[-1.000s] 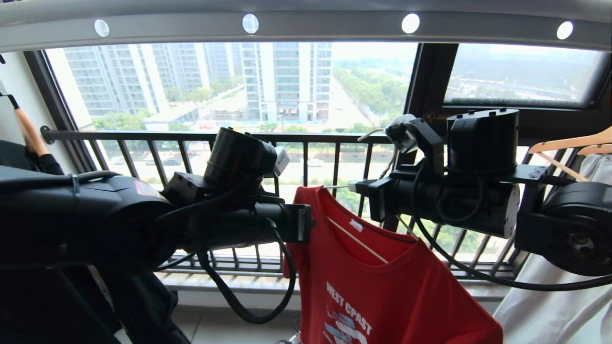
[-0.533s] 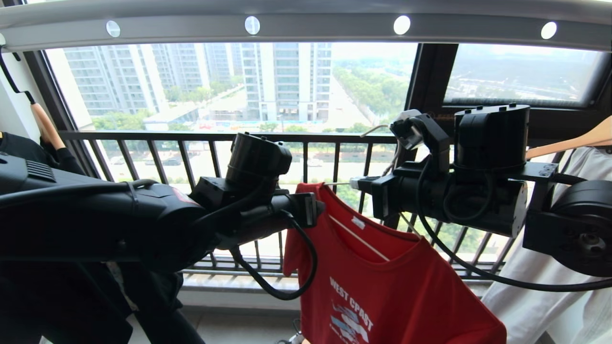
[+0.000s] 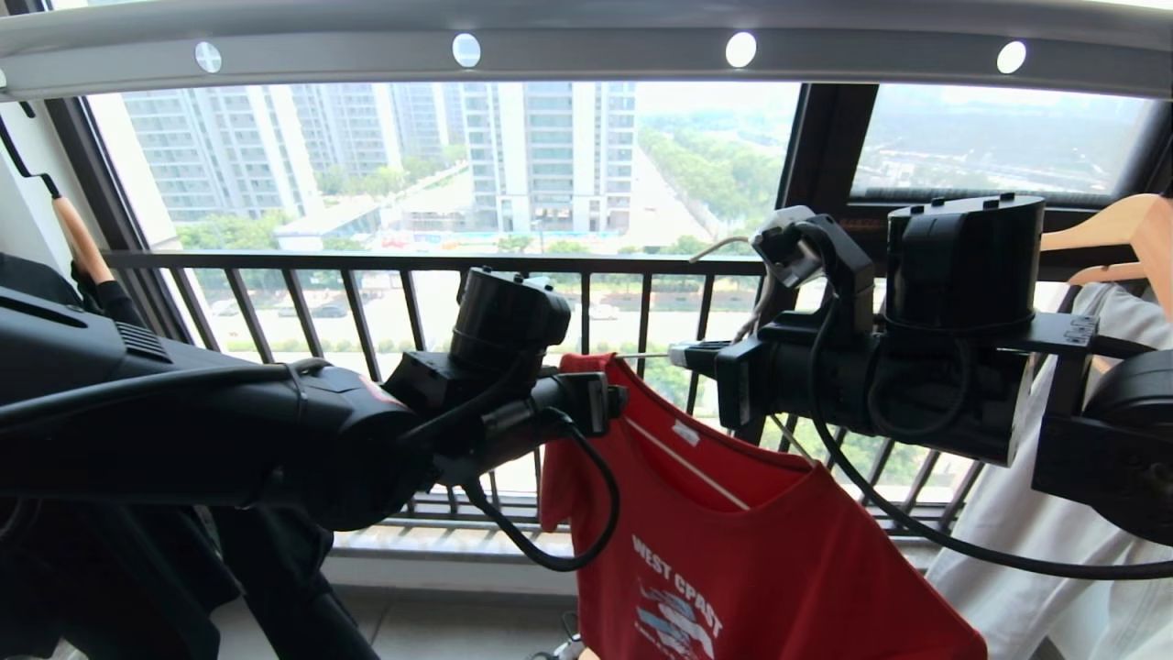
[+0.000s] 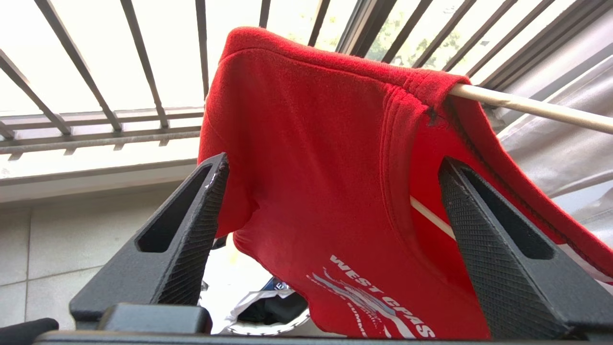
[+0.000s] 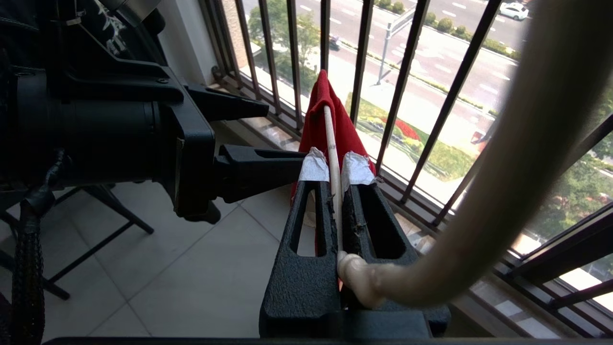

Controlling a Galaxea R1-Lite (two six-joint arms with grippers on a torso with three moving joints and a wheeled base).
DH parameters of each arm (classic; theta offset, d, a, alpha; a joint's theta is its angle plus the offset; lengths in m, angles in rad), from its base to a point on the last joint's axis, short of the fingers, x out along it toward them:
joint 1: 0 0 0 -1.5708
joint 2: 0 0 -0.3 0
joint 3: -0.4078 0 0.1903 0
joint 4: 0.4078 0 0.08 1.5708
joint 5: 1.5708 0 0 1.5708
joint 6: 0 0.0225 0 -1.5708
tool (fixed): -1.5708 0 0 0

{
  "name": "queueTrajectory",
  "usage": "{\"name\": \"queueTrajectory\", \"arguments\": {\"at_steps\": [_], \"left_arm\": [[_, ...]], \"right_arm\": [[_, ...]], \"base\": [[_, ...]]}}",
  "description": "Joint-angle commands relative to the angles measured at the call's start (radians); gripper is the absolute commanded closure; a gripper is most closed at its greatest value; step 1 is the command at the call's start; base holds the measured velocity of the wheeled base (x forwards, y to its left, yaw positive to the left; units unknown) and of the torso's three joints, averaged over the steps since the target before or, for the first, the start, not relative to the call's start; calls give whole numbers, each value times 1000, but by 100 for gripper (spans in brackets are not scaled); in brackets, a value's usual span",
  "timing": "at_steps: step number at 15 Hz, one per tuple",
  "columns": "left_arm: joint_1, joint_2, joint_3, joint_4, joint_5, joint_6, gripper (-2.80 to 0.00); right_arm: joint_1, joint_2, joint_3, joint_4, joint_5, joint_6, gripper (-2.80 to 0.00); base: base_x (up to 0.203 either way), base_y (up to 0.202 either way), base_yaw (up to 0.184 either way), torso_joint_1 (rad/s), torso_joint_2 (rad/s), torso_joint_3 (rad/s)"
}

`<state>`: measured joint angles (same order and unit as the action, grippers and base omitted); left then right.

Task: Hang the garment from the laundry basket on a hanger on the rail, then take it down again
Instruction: Take the clothes off the clothes rack

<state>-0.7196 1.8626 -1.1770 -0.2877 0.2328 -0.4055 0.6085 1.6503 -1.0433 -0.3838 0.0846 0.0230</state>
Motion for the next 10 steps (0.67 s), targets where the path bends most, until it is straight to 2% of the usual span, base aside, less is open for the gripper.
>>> {"name": "queueTrajectory", "arguments": {"at_steps": [1,7,10], "left_arm": [[0,-2,0,-4,2,-4,-280],[11,20,-6,-4,22,1,-280],[27,13,-8,-5,39,25,-280]], "right_arm": [[14,-11,5,-1,1,0,0],[22,-26,11,-1,1,0,0],[20,-26,9,-1,1,0,0]], "base": [[0,0,0,0,0,0],[0,0,0,0,0,0],[0,0,0,0,0,0]]}}
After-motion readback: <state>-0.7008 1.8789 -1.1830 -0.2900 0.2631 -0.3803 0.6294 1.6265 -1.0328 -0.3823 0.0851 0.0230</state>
